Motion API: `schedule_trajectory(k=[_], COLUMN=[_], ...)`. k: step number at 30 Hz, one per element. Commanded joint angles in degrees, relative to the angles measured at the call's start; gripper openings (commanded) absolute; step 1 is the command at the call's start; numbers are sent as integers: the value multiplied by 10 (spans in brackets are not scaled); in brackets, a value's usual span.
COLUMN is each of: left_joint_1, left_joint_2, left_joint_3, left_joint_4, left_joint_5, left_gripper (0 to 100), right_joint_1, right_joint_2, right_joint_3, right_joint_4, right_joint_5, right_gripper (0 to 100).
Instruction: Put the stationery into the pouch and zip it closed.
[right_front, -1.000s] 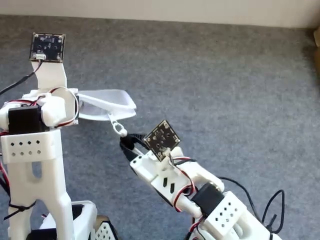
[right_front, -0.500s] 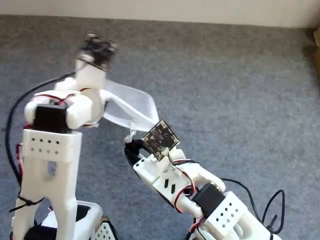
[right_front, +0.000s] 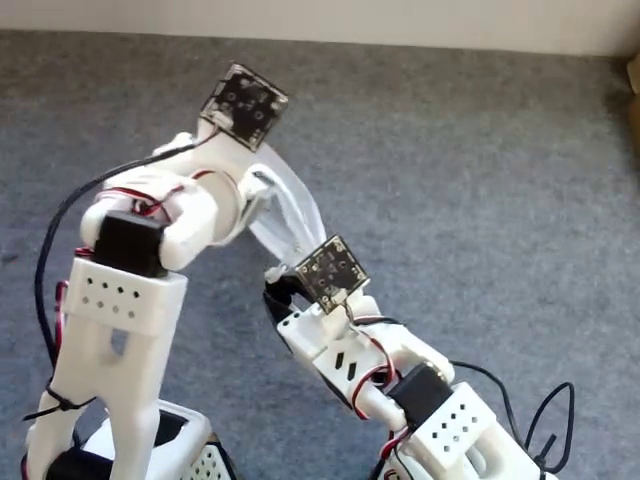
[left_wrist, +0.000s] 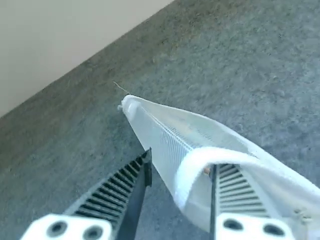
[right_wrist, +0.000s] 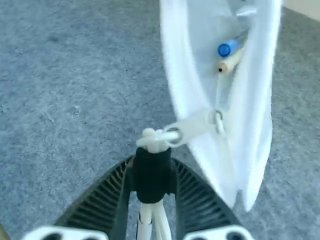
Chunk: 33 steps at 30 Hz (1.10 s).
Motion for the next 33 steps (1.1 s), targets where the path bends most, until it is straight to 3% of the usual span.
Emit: schedule_trajectory(k=[1, 9, 15, 23, 33], left_joint_1=[49, 116, 118, 119, 160], left_joint_2=[-5, -8, -9, -10, -10], left_joint_3=[-32, -26, -28, -37, -48], left_joint_4=[-31, -38, -44, -51, -76], left_joint_5=[-4, -47, -47, -1, -3], left_gripper=[200, 200, 200, 200, 200], right_joint_1=[11, 14, 42, 50, 51], right_joint_2=[-10, -10, -10, -10, -10], right_joint_3=[-4, -4, -5, -5, -5], right_joint_4=[3, 3, 3, 3, 3], right_joint_5=[2, 2, 2, 2, 2], right_gripper=[5, 5, 5, 5, 5])
